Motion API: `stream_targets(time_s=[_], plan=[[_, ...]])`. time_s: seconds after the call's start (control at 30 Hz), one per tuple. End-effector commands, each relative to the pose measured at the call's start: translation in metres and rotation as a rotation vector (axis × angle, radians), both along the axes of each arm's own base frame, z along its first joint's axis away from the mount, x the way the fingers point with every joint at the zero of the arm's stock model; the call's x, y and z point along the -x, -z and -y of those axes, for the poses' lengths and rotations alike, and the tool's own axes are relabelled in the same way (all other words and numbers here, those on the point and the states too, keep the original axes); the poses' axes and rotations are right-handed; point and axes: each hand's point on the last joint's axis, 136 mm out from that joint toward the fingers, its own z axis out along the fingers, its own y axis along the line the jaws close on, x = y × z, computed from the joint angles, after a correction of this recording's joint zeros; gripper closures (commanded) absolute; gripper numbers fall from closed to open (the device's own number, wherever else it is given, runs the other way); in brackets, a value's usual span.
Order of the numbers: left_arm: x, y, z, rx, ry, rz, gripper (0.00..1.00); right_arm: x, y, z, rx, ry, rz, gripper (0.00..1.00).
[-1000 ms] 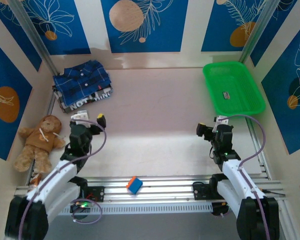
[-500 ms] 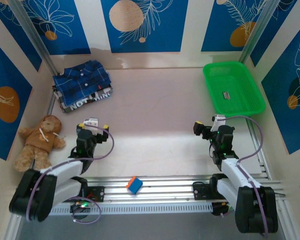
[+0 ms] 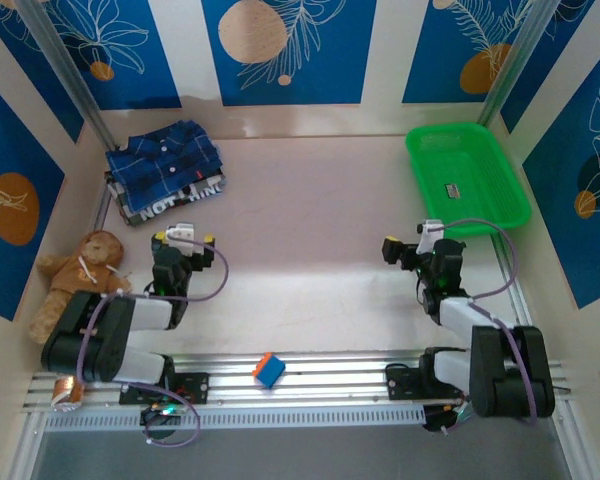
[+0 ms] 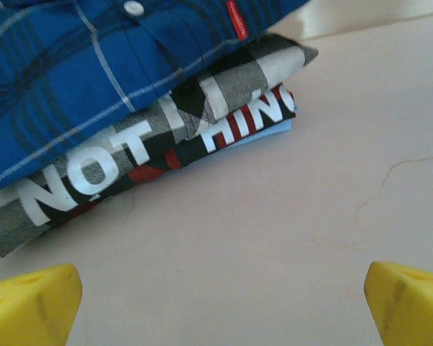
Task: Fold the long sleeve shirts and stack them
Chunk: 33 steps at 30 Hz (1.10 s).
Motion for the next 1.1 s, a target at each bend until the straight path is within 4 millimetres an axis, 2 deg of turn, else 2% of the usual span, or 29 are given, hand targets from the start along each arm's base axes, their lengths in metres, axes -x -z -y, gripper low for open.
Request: stream_targets(time_s=[0.0, 0.07, 0.17, 0.27, 0.3, 1.07], plan=[[-0.016, -0.002, 0.007, 0.001, 0.048, 0.052, 0.0, -0.027, -0.03, -0.007, 0.017, -0.045, 0.12, 0.01], [-0.021, 0.004, 0.002, 0.008, 0.02, 0.011, 0.0, -0.039, -0.028, -0.01, 0.034, -0.052, 0.129, 0.01], [-0.03, 0.007, -0.001, 0.053, 0.048, -0.033, 0.0, -0.052, -0.004, -0.019, 0.072, -0.086, 0.081, 0.01], [-0.033, 0.009, -0.007, 0.096, 0.041, -0.056, 0.0, -0.054, 0.005, -0.004, 0.055, 0.002, 0.044, 0.01], [-0.033, 0.011, -0.007, 0.1, 0.038, -0.073, 0.0, -0.058, 0.004, 0.002, 0.053, 0.033, 0.047, 0.01], [-0.033, 0.01, -0.008, 0.096, 0.036, -0.061, 0.0, -0.057, 0.004, -0.001, 0.053, 0.019, 0.045, 0.01]])
